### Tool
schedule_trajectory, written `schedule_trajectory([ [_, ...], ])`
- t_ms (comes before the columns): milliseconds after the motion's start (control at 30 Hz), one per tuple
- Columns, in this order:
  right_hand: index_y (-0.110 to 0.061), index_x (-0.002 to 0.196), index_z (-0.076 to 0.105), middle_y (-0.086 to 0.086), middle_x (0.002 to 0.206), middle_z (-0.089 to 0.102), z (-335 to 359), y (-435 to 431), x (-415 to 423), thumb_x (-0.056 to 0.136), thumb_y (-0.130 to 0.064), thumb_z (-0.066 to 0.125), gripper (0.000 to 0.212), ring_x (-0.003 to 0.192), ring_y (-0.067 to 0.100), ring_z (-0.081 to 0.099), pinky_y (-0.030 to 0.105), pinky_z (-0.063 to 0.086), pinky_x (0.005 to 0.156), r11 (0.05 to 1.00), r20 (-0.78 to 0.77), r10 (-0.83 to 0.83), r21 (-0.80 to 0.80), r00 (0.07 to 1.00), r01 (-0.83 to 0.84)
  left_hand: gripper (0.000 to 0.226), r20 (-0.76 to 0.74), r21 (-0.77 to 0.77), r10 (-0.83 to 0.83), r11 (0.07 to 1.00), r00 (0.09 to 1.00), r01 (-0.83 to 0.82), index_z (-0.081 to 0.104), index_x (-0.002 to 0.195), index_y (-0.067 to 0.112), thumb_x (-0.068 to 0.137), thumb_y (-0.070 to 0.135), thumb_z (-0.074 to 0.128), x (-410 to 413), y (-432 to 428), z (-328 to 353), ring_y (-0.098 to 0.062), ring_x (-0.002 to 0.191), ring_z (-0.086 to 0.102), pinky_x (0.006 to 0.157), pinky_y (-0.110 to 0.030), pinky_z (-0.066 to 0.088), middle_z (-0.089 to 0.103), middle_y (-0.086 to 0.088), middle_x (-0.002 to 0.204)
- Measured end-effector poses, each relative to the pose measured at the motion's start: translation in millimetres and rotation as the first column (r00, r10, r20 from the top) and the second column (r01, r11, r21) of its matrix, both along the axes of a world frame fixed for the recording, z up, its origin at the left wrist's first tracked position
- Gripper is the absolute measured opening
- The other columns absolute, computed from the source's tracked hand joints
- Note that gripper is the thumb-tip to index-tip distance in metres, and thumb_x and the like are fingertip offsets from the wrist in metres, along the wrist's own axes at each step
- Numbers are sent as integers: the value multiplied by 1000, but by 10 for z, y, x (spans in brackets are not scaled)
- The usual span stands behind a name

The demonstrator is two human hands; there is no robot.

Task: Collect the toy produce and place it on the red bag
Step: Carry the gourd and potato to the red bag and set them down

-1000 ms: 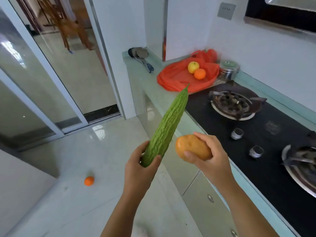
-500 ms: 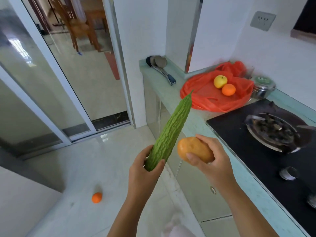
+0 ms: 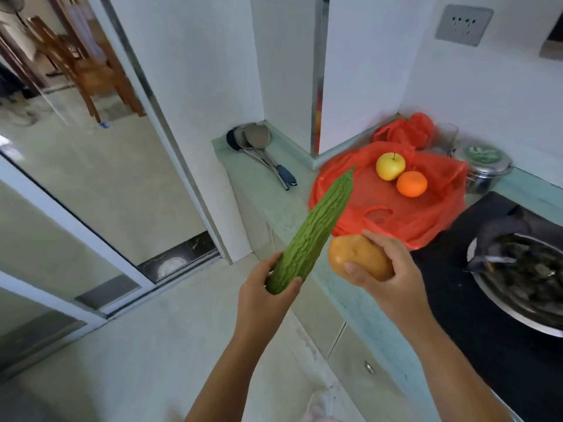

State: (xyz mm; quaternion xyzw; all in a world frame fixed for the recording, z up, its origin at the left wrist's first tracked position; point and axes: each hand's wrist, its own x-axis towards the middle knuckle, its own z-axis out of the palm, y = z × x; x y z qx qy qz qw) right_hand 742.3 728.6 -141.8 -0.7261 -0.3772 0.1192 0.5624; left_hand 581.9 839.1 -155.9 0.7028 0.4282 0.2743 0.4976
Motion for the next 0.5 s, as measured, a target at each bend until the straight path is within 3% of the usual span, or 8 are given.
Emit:
schedule_trajectory([
  [167,-30,115,56,-19,113,51,115,244,529,57,-59,64,65,105,-8,45,1,32,83,997,-1,-80,-16,997,80,44,13,21,-92,996,996,92,59,118,26,76,18,73,574,365,4,0,87,59,67,-13,48,65,9,101],
  [333,-39,111,54,-21,113,50,75,361,803,55,-59,65,61,102,-13,44,2,34,79,984,-63,-173,-46,983,170,43,-1,25,-194,981,981,194,58,112,36,76,18,73,969,627,-38,6,83,57,69,-17,50,63,16,96],
  [400,-42,108,53,-22,112,50,39,400,895,58,-53,73,55,101,-14,43,8,36,78,975,-71,-217,-58,974,213,44,-15,43,-240,970,971,241,57,113,35,76,20,74,1143,759,-61,7,83,56,69,-16,49,62,16,96],
  [500,-36,111,54,-19,112,51,-24,469,1032,67,-29,79,51,99,-15,43,4,36,76,950,-78,-309,-78,948,303,45,-18,44,-325,945,946,325,59,117,29,76,20,74,1427,988,-129,6,86,57,74,-20,51,64,13,100],
])
